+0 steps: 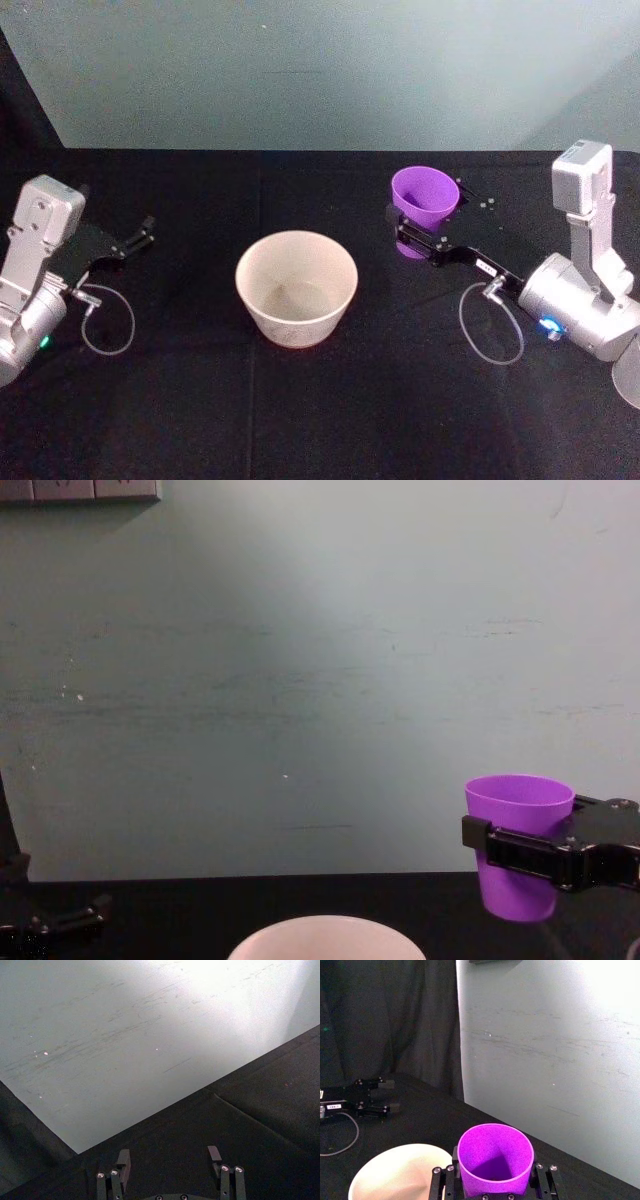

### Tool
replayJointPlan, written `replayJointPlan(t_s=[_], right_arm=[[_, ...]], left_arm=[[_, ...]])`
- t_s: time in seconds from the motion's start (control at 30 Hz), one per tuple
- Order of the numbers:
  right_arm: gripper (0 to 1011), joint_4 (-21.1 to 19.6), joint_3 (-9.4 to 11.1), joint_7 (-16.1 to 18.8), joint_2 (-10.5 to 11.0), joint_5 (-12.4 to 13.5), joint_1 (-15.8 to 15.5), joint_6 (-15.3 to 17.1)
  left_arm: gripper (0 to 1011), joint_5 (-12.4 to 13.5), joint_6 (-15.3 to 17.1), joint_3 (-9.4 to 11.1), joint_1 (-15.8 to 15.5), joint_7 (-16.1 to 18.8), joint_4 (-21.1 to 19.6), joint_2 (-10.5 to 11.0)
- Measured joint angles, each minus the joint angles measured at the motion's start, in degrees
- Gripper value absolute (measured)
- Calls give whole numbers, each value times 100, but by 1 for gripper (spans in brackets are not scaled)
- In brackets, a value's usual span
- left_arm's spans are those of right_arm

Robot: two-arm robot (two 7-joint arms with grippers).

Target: Pick up the cup and pour the mung beans from the cup into the bowl.

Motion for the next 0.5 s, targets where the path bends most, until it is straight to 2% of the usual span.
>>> replayJointPlan(t_s=[0.5], right_arm=[[732,0,0,0,0,0,0,0]], left_arm=[[1000,0,0,0,0,0,0,0]])
